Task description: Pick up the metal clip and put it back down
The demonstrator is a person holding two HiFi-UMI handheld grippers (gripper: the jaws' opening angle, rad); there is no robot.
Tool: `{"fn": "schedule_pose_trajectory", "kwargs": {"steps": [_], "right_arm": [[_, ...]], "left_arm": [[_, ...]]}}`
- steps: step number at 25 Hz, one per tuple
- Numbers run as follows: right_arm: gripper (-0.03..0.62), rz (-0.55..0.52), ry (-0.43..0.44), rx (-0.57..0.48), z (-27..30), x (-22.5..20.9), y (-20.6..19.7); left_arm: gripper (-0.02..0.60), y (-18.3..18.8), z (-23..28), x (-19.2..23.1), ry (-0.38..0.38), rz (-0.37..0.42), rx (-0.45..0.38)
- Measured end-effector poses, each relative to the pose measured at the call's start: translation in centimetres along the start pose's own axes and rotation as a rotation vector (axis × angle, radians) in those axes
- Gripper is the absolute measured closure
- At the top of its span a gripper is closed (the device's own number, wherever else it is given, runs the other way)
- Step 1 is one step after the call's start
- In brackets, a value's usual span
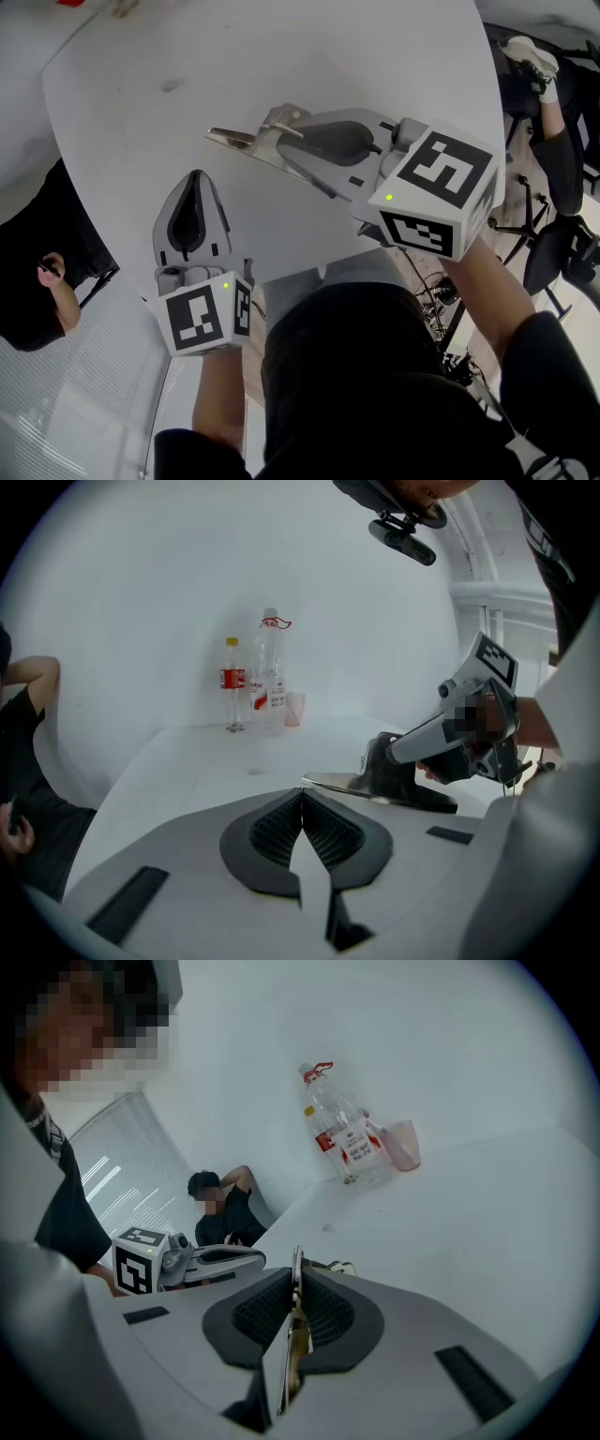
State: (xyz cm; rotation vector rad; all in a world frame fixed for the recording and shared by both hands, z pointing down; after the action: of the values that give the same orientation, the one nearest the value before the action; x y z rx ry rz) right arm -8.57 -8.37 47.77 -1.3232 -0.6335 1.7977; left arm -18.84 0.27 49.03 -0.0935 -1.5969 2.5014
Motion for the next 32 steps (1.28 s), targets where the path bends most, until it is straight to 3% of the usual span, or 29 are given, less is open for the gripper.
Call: {"fn": "schedule_pose_trajectory", "kwargs": {"steps": [32], "right_arm": [[0.549,-0.040,-0.056,-0.126,-5.8,4.4,5.1]], "left_arm": [[0.560,5.9,-3.3,-2.5,-0.030,0.049,-0.105]]}}
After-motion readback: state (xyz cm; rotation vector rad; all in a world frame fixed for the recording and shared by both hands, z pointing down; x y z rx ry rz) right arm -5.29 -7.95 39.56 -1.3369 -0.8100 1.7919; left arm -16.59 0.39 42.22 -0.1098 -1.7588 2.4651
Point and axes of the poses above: the fingertips, and each gripper's own axes: z forward along the fingers, x to its left, y out of its top, the point moved 3 cm from there along -z, backward along the fingers, and after that the axes turned 9 degrees about -x, right-handed, at the moved point
